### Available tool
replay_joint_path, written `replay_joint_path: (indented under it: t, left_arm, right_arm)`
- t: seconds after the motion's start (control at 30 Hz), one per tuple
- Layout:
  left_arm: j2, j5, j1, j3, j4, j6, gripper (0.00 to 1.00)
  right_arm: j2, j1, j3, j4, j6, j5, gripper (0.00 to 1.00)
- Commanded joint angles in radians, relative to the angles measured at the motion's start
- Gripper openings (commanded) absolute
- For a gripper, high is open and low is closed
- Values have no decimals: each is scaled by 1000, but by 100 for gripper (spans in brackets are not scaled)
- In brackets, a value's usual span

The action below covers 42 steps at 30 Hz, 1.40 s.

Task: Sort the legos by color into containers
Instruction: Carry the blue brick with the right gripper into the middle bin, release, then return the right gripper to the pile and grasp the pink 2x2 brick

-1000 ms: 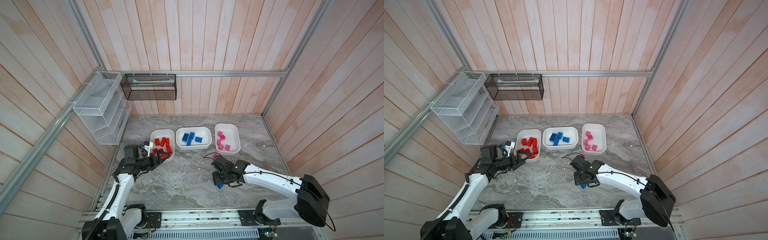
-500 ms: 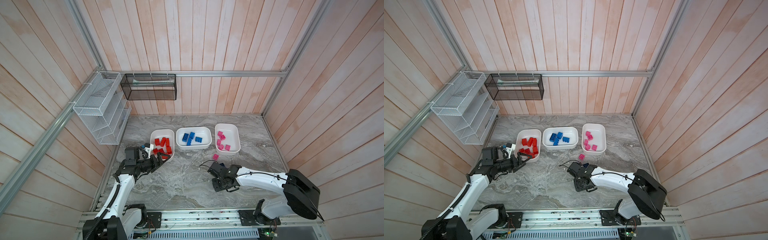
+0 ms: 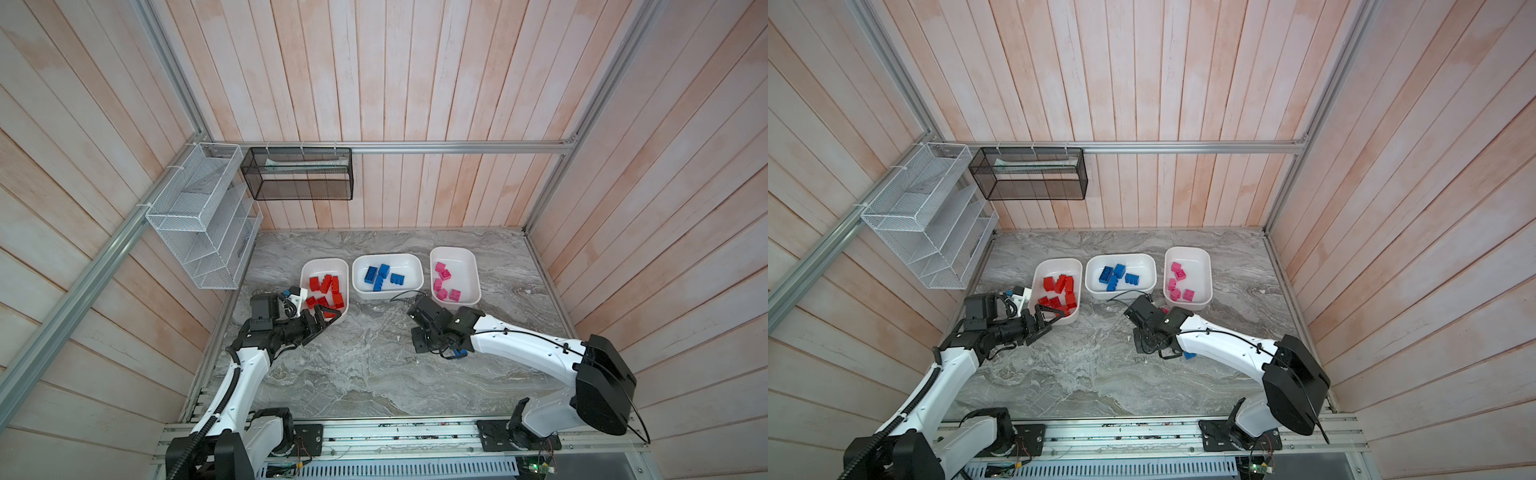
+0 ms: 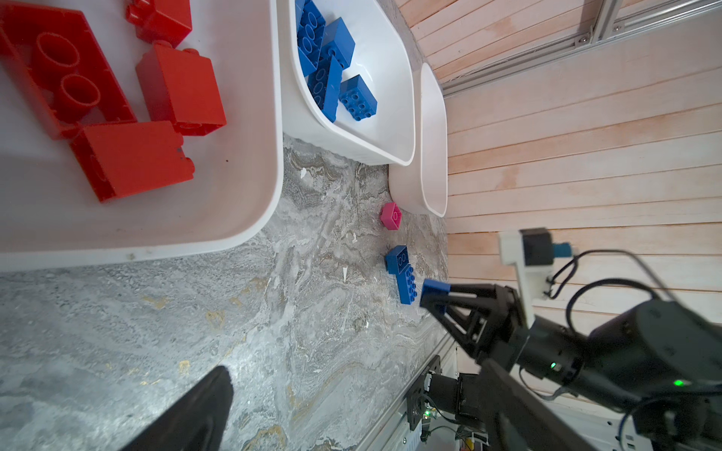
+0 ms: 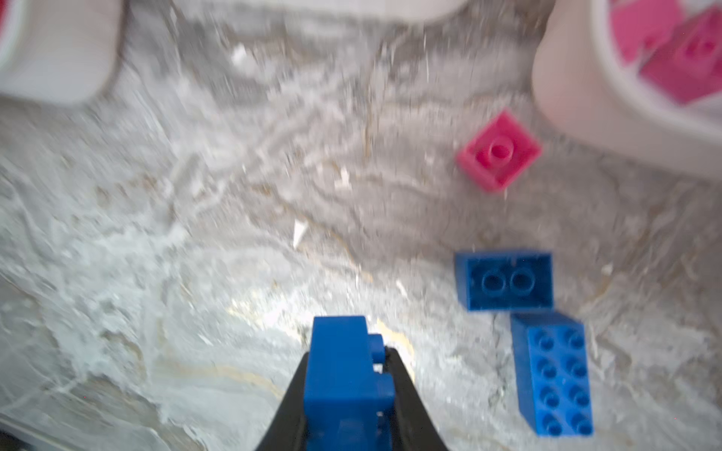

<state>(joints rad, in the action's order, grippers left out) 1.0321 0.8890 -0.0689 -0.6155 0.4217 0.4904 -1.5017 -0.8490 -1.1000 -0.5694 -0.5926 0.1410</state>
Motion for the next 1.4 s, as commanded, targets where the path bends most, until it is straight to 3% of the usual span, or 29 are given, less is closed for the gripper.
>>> replay_joint_path:
  t: [0.0,0.2,0.47,0.77,0.93,1.1,1.23,1.37]
  left_arm:
    - [-25,5,4,-46,19,-25,99]
    - [-39,12,6,-69,8,0,99]
    - [-33,13,3,-78,5,5,99]
    - [-31,-3,1,-75,29,-17,99]
    - [-32,1,1,-69,31,-21,99]
    - [-30,-1,1,-63,31,-28,99]
    - [-36,-1,2,-60,34,-31,99]
    - [-34,9,2,-50,17,-23,99]
  right_arm:
    - [-65,83,-69,161,136,5,19]
    - [-307,189,-337,156,287,-49,18]
    - [-602,223,-618,152,442,-24,20]
    - [-769,237,-759,181,531,-26,26]
    - [-751,241,-742,198,513,-60,27]
    - [-711,243,-728,174,507,-94,50]
    - [-587,246,-649,161,495,-113,54]
    - [-393,245,-470,132,446,-126,56]
